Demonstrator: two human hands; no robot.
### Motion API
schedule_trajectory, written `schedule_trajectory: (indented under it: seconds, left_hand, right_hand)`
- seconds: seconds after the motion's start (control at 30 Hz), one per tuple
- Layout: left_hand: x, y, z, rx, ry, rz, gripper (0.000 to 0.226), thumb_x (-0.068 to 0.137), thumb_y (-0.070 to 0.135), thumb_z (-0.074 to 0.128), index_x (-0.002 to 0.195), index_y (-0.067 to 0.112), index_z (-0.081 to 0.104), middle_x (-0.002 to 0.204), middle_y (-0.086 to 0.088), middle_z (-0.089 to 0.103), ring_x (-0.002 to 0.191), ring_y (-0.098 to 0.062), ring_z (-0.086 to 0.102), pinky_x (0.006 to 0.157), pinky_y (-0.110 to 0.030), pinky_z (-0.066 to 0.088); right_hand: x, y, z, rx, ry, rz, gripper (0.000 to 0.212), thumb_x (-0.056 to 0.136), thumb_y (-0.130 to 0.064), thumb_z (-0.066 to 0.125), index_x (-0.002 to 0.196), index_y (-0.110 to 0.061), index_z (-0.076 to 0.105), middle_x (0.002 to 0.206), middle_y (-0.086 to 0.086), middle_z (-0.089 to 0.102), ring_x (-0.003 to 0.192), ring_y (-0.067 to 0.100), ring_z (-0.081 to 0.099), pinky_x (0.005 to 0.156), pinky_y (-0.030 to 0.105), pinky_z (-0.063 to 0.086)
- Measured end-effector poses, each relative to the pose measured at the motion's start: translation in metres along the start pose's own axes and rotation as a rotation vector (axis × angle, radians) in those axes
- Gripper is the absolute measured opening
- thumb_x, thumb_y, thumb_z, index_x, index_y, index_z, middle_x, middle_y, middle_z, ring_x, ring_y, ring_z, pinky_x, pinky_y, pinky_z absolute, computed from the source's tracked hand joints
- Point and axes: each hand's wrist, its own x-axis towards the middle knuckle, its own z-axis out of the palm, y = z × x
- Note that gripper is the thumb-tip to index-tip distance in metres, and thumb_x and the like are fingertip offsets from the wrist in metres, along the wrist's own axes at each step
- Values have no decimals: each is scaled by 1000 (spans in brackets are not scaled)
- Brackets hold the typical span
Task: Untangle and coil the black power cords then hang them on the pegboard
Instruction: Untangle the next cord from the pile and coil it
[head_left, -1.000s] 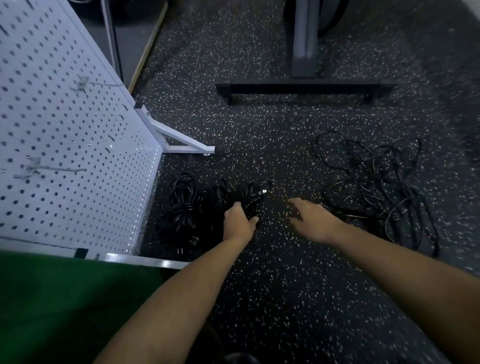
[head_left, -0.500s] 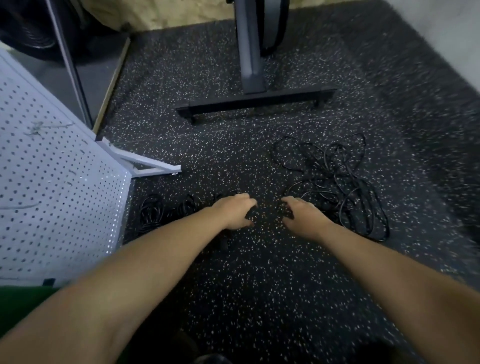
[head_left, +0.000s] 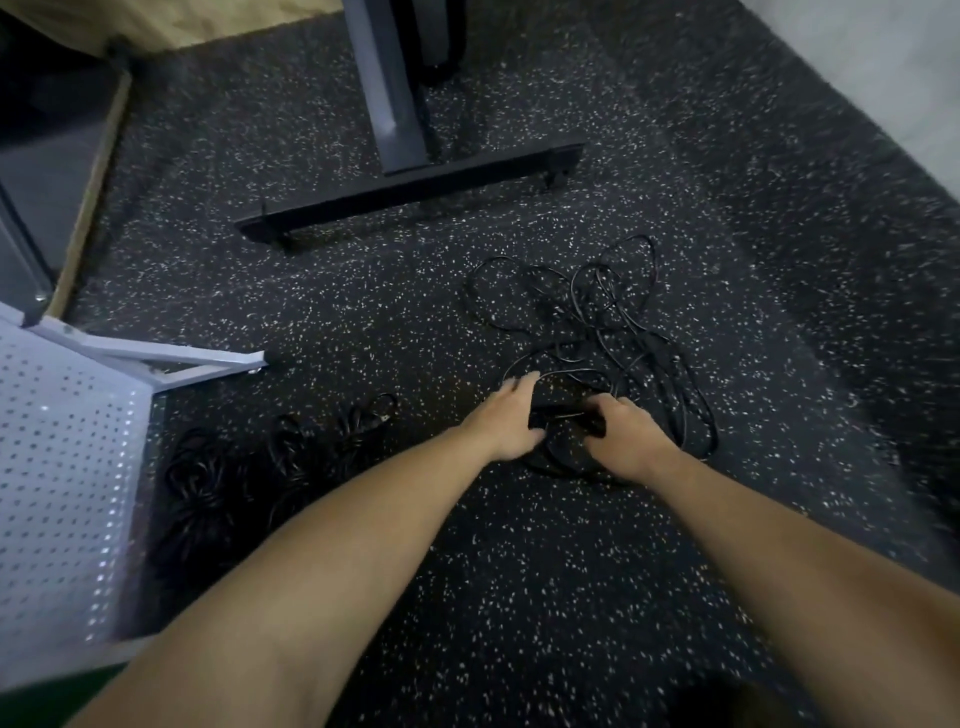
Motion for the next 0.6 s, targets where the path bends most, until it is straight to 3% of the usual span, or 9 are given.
schedule_trajectory:
  seconds: [0.1,0.2,0.33,0.43,0.6]
  left_hand:
    - [19,5,-2,-41,21,-27,101,97,24,70,167,28,-1,174,-5,10,155,-34,27,125,-49,30]
    - [37,10,-9,-58,-26,-34,105,95,23,73,167,33,-2,174,-4,9,155,-33,27,126,-46,29]
    - [51,17,-8,-5,-143,-24,109,90,22,79,166,37,3,159,-16,41,140,-35,48,116,-48,42]
    - [51,19,-1,56,-148,-3,101,83,17,85,162,33,24,144,-13,53,129,-34,55,110,-49,46]
    - [45,19,2,124,-144,-51,61,82,21,83,134,21,52,129,-10,58,115,-32,62,100,-46,54]
  right_hand:
    - [4,8,4,29,8,22,64,98,-22,61,157,-17,37,148,10,44,139,32,44,112,43,42]
    - [12,12,3,48,10,27,67,98,-18,62,159,-16,35,150,10,45,141,30,43,113,41,41]
    - [25,11,-1,82,27,34,68,95,-14,63,157,-18,38,148,9,48,137,30,47,112,39,42]
    - [31,10,-1,106,33,40,66,95,-11,63,156,-20,40,146,8,50,133,30,50,108,39,45]
    - [31,9,-1,89,27,32,64,94,-9,64,153,-21,44,145,5,52,129,27,53,106,40,48]
